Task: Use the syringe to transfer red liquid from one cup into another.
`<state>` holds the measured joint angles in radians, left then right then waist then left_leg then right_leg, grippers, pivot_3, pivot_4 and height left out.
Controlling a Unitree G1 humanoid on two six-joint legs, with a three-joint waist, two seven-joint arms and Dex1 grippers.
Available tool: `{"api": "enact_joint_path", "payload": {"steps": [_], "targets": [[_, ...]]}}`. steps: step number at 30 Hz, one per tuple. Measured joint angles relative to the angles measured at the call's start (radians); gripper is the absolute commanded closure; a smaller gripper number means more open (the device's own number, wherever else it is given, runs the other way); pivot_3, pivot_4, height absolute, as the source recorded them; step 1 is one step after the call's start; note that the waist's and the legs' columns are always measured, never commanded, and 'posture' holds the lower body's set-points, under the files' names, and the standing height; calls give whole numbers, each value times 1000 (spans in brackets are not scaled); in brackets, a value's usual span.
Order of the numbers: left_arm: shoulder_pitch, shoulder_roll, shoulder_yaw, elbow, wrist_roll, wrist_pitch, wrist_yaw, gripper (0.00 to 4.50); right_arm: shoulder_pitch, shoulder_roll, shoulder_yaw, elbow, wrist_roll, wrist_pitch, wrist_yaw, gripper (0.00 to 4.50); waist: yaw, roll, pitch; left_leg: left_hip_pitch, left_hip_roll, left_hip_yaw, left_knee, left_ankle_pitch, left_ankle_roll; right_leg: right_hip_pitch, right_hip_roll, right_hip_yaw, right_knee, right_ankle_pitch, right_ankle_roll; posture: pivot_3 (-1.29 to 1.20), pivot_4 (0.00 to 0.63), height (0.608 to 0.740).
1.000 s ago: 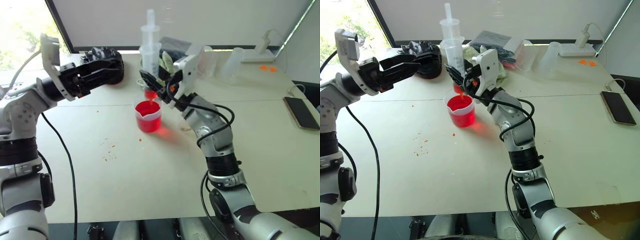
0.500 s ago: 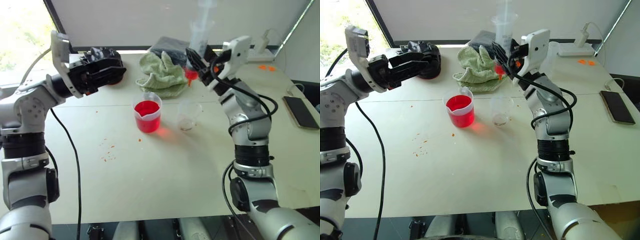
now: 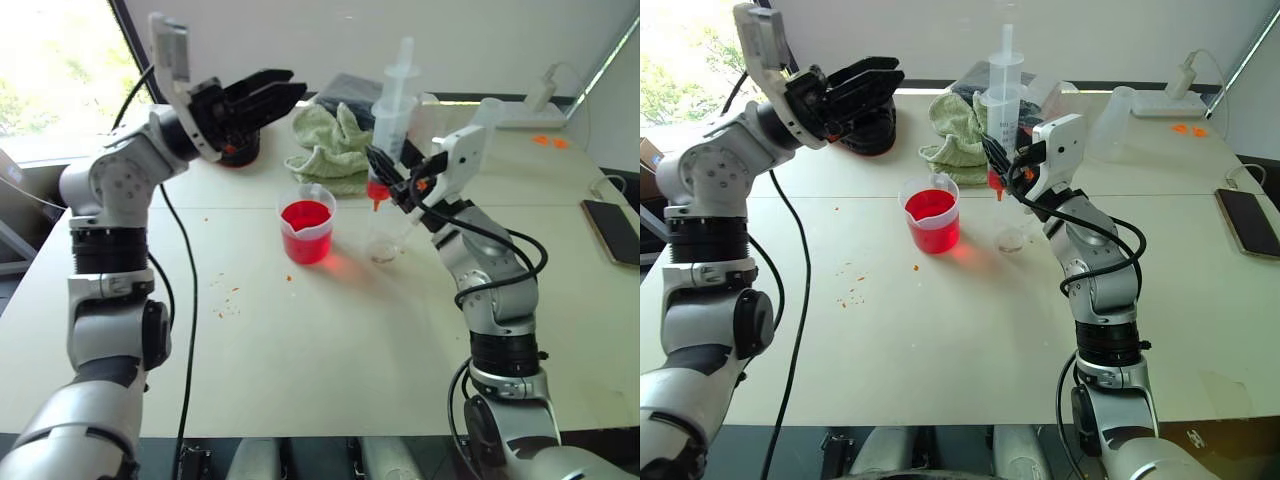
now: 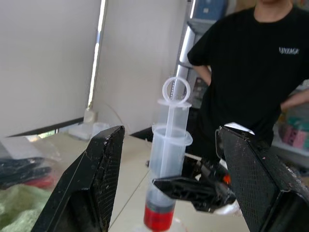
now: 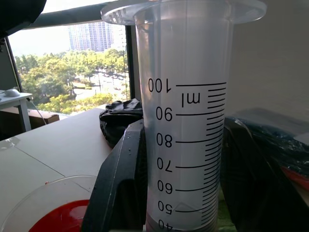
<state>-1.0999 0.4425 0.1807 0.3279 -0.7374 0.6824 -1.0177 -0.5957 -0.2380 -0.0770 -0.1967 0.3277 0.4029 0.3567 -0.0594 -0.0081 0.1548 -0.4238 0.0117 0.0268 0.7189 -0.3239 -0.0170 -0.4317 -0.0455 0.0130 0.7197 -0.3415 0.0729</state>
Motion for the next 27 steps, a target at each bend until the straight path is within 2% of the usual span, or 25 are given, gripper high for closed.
{"api": "enact_joint_path", "payload": {"steps": [6,15,27], "targets": [[-144,-76,-35,185,81,-120,-35,1252,38,-4,1,-8,-1,0,-8,3100,1,0,0,0,0,1,0,0,0,0,0,0,-1,0,0,0,150,711],[-333,-186,-58,584,226,-342,-135,1252,80,-5,4,-54,-1,4,-36,3100,11,0,0,0,0,1,-1,0,0,0,0,0,-1,0,0,0,150,711],[-395,-217,-54,773,317,-429,-233,1252,107,-4,22,-94,-1,9,-55,3100,16,0,0,-1,0,1,-1,0,0,-1,0,0,-1,0,0,0,150,711]]}}
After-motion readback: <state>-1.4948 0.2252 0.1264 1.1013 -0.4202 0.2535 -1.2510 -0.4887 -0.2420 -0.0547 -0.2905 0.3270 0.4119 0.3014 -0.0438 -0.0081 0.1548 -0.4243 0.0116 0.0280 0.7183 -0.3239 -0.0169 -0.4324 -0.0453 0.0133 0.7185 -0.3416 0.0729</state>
